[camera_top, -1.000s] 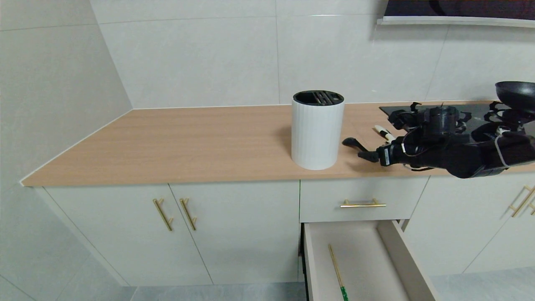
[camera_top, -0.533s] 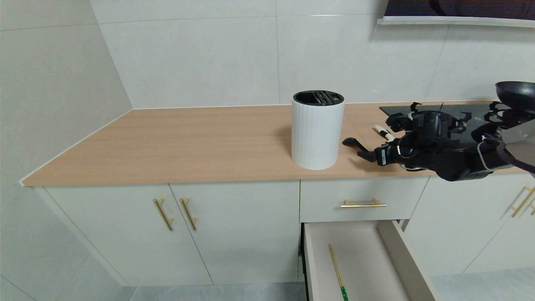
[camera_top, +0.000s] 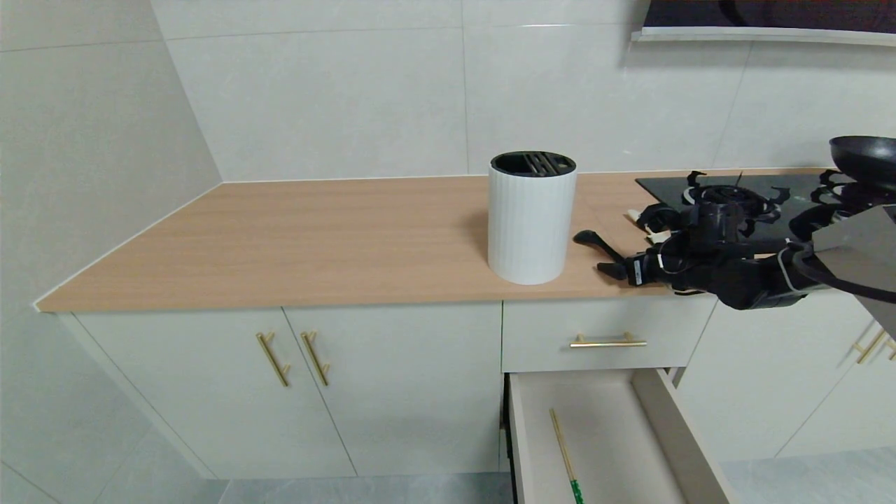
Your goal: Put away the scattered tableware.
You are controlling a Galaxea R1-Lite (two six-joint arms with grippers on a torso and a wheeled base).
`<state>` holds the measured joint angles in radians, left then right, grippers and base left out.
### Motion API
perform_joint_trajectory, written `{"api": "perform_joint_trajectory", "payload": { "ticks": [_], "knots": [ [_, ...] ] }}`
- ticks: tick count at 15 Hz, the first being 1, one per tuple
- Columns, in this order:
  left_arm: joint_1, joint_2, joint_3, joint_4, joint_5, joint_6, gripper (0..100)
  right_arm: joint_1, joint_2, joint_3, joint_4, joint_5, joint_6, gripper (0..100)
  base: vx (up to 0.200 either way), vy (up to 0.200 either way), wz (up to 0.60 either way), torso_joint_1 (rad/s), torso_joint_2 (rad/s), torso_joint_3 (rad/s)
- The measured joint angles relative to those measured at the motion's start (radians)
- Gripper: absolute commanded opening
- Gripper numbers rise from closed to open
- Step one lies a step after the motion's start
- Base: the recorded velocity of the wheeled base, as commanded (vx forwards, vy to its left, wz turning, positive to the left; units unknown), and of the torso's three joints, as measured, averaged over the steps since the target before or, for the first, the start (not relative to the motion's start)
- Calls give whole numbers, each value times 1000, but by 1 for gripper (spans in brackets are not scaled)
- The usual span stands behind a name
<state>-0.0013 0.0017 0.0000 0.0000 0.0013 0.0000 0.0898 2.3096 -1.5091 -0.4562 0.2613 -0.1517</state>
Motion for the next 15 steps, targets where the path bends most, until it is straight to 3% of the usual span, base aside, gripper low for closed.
{"api": "perform_joint_trajectory", "payload": {
  "ticks": [6, 7, 15],
  "knots": [
    [0, 0, 0, 0, 0, 0, 100, 1, 23, -18, -3, -25, 0, 100, 0, 0, 0, 0, 0, 0],
    [0, 0, 0, 0, 0, 0, 100, 1, 24, -20, -4, -26, 0, 0, 0, 0, 0, 0, 0, 0],
    [0, 0, 0, 0, 0, 0, 100, 4, 36, -23, -3, -26, 0, 0, 0, 0, 0, 0, 0, 0]
  ]
}}
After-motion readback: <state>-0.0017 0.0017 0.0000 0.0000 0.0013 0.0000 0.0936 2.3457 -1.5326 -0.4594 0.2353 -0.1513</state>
